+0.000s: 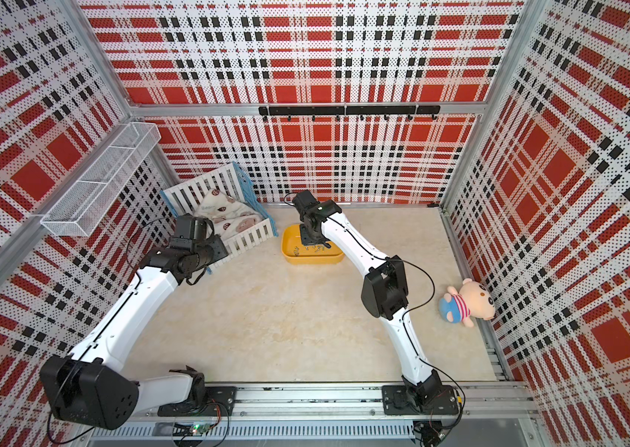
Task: Put the screws on the desktop into the storage box
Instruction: Place the screw in the storage box.
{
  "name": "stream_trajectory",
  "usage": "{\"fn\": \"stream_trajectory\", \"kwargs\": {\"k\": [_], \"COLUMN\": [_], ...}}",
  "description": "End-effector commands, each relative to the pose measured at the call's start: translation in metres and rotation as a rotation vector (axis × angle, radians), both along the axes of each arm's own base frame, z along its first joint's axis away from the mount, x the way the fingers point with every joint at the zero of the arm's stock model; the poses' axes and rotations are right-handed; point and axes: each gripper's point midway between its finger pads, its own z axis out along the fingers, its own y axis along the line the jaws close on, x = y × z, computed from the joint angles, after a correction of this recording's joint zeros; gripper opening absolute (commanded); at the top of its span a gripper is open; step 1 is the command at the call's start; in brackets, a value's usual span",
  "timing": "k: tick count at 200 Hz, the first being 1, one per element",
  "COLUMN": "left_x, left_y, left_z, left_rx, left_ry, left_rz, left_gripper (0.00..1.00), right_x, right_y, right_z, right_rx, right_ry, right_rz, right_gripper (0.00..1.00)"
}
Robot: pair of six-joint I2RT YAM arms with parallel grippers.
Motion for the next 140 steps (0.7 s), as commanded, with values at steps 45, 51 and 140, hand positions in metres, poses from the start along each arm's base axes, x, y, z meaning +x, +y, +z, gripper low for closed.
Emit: {"fn": "stream_trajectory", "kwargs": {"k": [45,51,140], "left_x": [-0.004,-0.004,-0.003], "left_y": [0.004,0.004,0.006], "left_z": [-0.003,-0.005,-0.007], "left_rx": [0.016,0.015,0.016], "left_ry": [-0.001,0.004,-0.002], "left_rz": [-0.004,-0.004,-0.006], "left_gripper": [0.60,0.60,0.61], "right_x": [0.023,0.023,0.021], "right_y": [-0.019,-0.019,-0.023], "right_z": [-0.046,-0.049,-0.032], "right_rx": [-0.029,-0.031,-0.027], "right_ry": [0.052,0.058,0.031], "right_rz": [-0.029,-0.029,-0.036], "right_gripper": [0.05,0.08,0.36]}}
